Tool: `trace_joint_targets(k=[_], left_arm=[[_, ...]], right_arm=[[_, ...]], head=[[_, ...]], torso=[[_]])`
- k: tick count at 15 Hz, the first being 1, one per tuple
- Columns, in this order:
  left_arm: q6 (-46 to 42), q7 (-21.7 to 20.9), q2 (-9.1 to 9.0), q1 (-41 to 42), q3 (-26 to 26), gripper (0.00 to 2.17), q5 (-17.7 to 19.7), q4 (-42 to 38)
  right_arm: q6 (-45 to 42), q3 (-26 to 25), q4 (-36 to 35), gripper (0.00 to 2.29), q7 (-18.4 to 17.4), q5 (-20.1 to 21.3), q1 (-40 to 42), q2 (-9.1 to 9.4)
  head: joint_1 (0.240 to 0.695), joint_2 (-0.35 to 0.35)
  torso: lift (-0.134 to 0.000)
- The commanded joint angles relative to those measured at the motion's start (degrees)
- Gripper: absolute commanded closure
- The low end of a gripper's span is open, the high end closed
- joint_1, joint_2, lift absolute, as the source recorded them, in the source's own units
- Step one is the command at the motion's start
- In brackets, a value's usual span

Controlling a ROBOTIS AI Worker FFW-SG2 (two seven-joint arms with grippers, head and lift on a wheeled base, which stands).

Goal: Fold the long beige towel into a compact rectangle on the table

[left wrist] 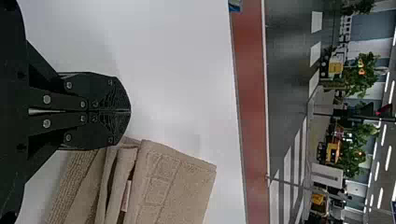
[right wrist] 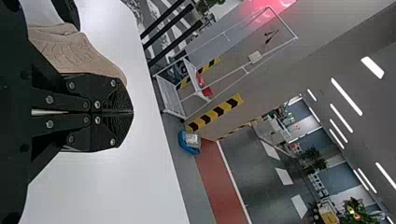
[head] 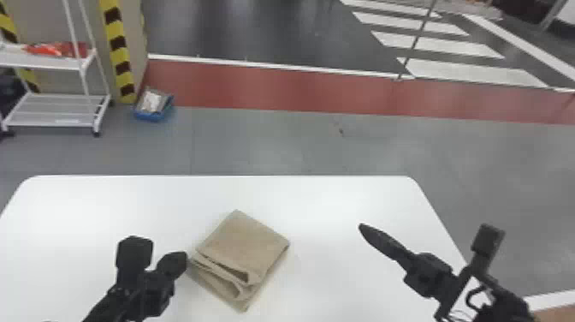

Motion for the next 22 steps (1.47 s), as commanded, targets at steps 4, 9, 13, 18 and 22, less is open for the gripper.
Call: trace_joint_targets(k=[4,9,13,18,22], left_arm=[[-0.16,-2.01,0.15,0.70,-0.09,1.82,2.90,-0.66],[2.65,-4.64,0.76,4.83,1.58,1.82,5.10,-5.93],[3.53,-4.99,0.94,8.26,1.75,1.82,6.15,-10.06],[-4.73,-2.97,0.24,5.10,1.14,1.82,5.10,-5.93],[-6.67,-2.62,-0.03,2.55,-0.71,1.82,4.92,-0.83]], right_arm=[[5.21,0.85,-3.95,1.65,-4.93,-3.19,-0.79,0.04],[5.38,2.61,-7.64,1.65,-9.23,-5.83,-0.79,0.21],[5.21,3.75,-7.55,1.65,-10.38,-6.71,-1.32,0.30],[6.79,2.43,-8.78,1.65,-10.46,-8.90,-0.27,0.48],[6.79,1.90,-8.78,1.65,-10.38,-8.90,-0.27,0.39]], head=[[0.695,-0.235],[0.695,-0.236],[0.695,-0.229],[0.695,-0.223],[0.695,-0.221]], torso=[[0.000],[0.000],[0.000],[0.000],[0.000]])
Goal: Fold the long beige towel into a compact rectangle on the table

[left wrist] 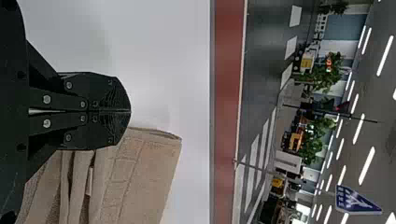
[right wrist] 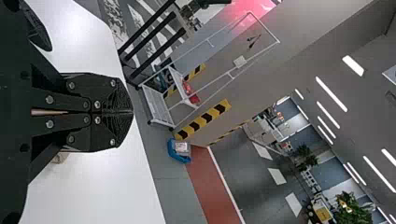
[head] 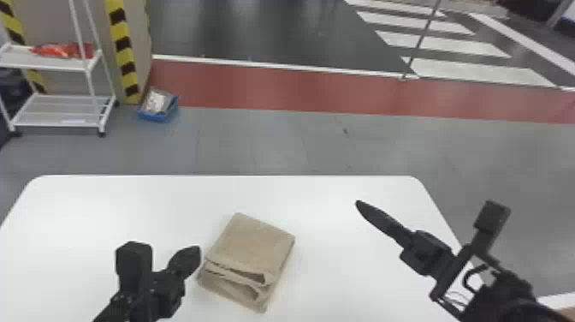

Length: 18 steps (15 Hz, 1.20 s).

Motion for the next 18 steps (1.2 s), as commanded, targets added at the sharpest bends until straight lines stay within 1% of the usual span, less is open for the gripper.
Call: trace_joint_targets(k=[1,4,7,9,11,12,14,16,17,18], left_arm=[[1.28,-0.08,-0.09,-0.44,-0.89,1.82,-0.53,0.96],[5.50,-0.08,0.17,-0.26,-1.06,1.82,-1.06,-0.01],[9.54,-0.78,0.53,1.59,-0.53,1.82,-0.89,-3.61],[10.95,-1.75,0.61,3.52,-0.01,1.82,-0.27,-5.46],[13.41,-2.72,0.97,5.54,0.96,1.82,2.28,-8.89],[14.11,-3.59,0.88,6.60,1.57,1.82,2.72,-10.56],[14.29,-3.95,0.97,8.70,1.75,1.83,3.24,-13.11],[15.17,-4.47,0.88,9.23,1.57,1.83,4.04,-13.81],[13.59,-4.03,0.79,9.23,1.57,1.83,3.77,-13.72],[9.89,-3.42,0.79,9.06,1.57,1.83,3.24,-13.11]], right_arm=[[0.00,-0.18,-0.01,1.65,0.00,-0.01,0.00,-0.08],[0.53,-0.35,-0.01,1.65,0.00,0.08,-0.35,-0.26],[1.59,-0.44,-0.01,1.65,0.00,-0.01,-0.70,-0.44],[1.94,-0.35,-0.01,1.65,0.00,0.08,-0.79,-0.44],[2.29,-0.35,-0.01,1.65,0.00,-0.01,-0.88,-0.44],[2.47,-0.35,-0.01,1.65,0.00,0.08,-0.88,-0.44],[2.99,-0.27,-0.01,1.65,-0.08,0.08,-1.40,-0.44],[3.34,-0.27,-0.01,1.65,0.00,0.08,-1.40,-0.44],[3.52,-0.27,-0.01,1.65,0.00,0.08,-1.23,-0.44],[3.70,-0.27,-0.62,1.65,0.00,-0.01,-0.96,-0.44]], head=[[0.695,-0.224],[0.695,-0.235],[0.695,-0.240],[0.695,-0.244],[0.695,-0.250],[0.695,-0.253],[0.695,-0.261],[0.695,-0.266],[0.695,-0.269],[0.695,-0.275]], torso=[[0.000],[0.000],[0.000],[0.000],[0.000],[0.000],[0.000],[0.000],[0.000],[0.000]])
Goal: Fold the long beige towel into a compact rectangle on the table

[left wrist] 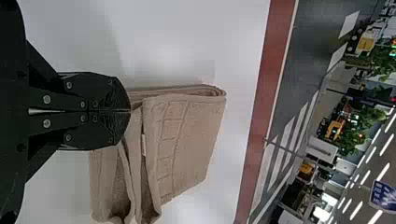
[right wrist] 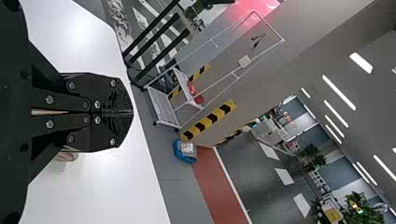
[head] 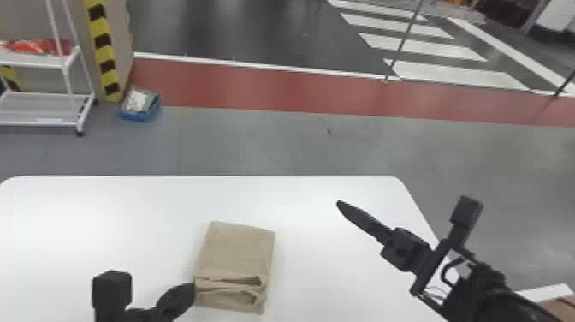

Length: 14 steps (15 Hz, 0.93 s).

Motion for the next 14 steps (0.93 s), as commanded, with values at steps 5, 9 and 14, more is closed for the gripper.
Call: trace_joint_targets(k=[5,9,14], left_arm=[[-12.08,6.02,-0.49,-3.44,-2.66,1.83,-5.50,7.55],[-11.73,6.11,-0.41,-2.74,-3.98,1.83,-5.58,8.34],[-9.44,5.41,-0.41,0.07,-4.86,1.83,-4.79,5.35]], right_arm=[[0.05,-0.52,-1.43,1.65,0.09,-1.13,1.19,0.00],[0.05,-1.05,-1.60,1.65,0.26,-1.22,1.19,0.00],[0.05,-1.40,-1.52,1.65,0.62,-1.57,1.19,0.00]], head=[[0.695,-0.245],[0.695,-0.250],[0.695,-0.277]], torso=[[0.000],[0.000],[0.000]])
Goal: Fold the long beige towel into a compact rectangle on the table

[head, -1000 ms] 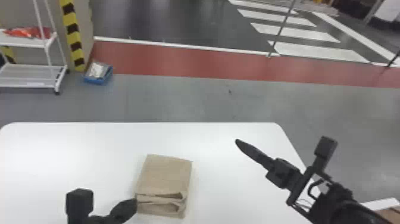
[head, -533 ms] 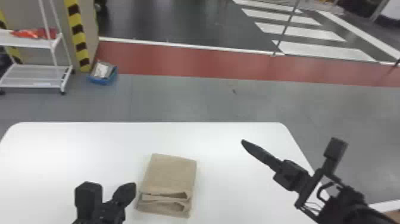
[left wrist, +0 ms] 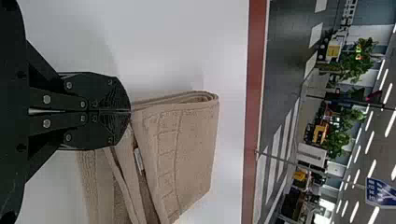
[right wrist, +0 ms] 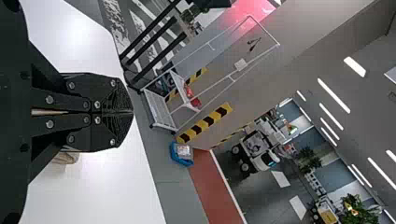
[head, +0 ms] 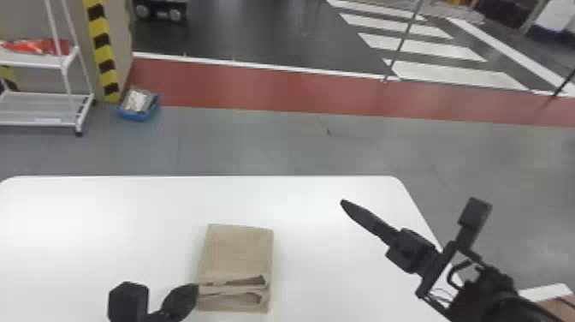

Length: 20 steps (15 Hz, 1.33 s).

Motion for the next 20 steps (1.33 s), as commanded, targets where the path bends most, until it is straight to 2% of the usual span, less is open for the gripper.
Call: trace_joint_targets(k=[1,4,7,9,11,12,13,16,18,20], left_arm=[[1.54,-0.51,0.09,1.55,-0.39,1.83,1.08,-2.44],[2.77,-1.31,0.35,3.30,-1.36,1.83,2.93,-4.99],[3.12,-1.04,0.18,4.18,-3.12,1.84,2.13,-6.31],[3.82,-0.95,0.79,4.97,-1.53,1.83,2.75,-9.12],[3.65,-0.87,0.97,7.70,1.98,1.83,2.93,-13.69],[3.65,-1.04,1.05,8.75,4.00,1.83,3.10,-15.71],[3.47,-1.22,1.14,9.72,5.76,1.83,3.28,-17.30],[3.47,-1.57,2.02,10.86,9.45,1.83,5.03,-19.58],[3.65,-1.83,2.02,10.86,10.07,1.83,5.30,-19.41],[3.65,-2.18,2.02,10.86,10.07,1.83,5.03,-19.05]], right_arm=[[0.14,-0.13,0.00,1.65,-0.04,-0.12,0.00,0.00],[-0.03,-0.22,0.09,1.65,0.05,-0.65,0.09,0.00],[-0.03,-0.48,0.00,1.65,-0.04,-1.17,0.70,0.09],[-0.39,-0.92,-0.18,1.65,0.05,-1.17,1.41,0.00],[-2.67,-0.57,0.09,1.65,0.66,1.90,1.76,0.00],[-4.96,1.36,0.70,1.65,0.84,5.59,2.20,0.09],[-6.71,2.77,1.67,1.65,0.84,6.91,2.81,0.09],[-20.95,8.57,8.96,1.65,0.22,10.08,4.57,0.61],[-35.54,13.67,16.52,1.65,-0.04,10.78,5.01,0.79],[-40.29,16.66,22.24,1.65,-0.74,11.66,3.60,0.88]], head=[[0.695,-0.282],[0.695,-0.307],[0.695,-0.340],[0.695,-0.350],[0.695,-0.350],[0.695,-0.343],[0.695,-0.330],[0.695,-0.275],[0.695,-0.212],[0.695,-0.173]], torso=[[0.000],[0.000],[0.000],[0.000],[0.000],[0.000],[0.000],[0.000],[0.000],[0.000]])
